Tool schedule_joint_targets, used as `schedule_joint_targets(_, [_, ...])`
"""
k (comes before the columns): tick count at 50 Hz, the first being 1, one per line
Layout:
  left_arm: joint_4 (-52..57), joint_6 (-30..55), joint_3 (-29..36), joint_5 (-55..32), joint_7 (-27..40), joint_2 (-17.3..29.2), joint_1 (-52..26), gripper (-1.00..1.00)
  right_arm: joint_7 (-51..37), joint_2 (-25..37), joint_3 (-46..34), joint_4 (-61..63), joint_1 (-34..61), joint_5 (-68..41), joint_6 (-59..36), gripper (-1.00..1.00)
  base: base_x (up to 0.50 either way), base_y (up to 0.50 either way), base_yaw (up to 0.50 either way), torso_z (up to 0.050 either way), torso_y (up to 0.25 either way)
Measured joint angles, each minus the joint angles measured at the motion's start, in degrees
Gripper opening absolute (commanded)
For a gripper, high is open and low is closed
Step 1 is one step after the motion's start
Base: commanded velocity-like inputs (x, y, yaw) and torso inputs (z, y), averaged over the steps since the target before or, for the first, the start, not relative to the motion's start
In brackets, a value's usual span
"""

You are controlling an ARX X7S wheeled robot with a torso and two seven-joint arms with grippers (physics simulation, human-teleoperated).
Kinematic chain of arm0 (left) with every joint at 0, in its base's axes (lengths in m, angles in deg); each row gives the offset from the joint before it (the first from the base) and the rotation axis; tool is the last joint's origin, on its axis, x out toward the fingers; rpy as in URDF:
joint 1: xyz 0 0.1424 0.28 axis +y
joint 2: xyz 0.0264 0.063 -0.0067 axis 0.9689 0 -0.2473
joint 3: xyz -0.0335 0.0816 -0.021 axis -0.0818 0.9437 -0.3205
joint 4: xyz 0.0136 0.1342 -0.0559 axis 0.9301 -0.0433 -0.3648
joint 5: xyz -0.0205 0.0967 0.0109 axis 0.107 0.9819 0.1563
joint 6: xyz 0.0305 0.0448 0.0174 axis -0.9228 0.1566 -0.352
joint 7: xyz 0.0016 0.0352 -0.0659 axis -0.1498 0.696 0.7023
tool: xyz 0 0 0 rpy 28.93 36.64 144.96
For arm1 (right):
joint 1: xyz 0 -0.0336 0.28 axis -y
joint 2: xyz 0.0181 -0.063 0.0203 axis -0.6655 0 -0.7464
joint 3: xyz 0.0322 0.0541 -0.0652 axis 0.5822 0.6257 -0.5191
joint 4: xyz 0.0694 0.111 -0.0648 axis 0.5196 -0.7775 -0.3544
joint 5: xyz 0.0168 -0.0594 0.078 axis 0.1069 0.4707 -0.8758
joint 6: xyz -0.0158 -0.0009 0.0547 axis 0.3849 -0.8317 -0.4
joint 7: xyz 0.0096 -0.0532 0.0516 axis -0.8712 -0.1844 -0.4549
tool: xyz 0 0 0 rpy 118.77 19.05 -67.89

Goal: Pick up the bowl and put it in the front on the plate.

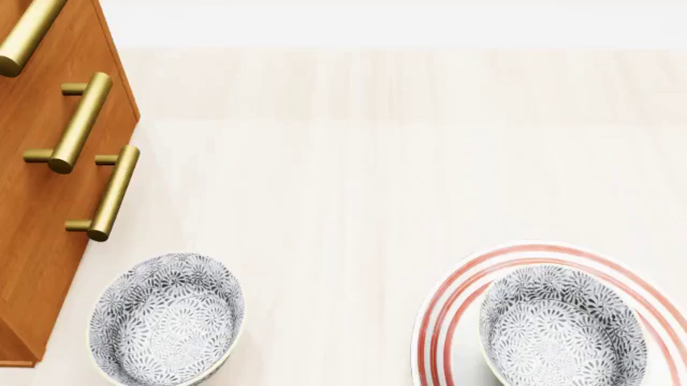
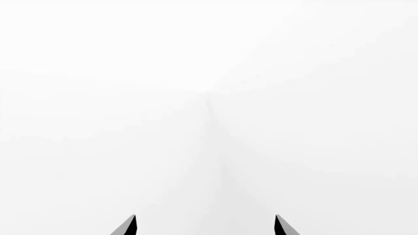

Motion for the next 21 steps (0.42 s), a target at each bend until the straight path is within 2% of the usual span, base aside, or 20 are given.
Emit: schedule_joint_targets(21, [2.4, 1.0, -2.0, 1.3, 1.1, 0.7, -1.2, 1.0, -0.6, -2.7, 3.6, 2.0, 0.4, 4.8, -1.0, 1.0, 0.0, 0.0, 0.0, 0.0, 0.0])
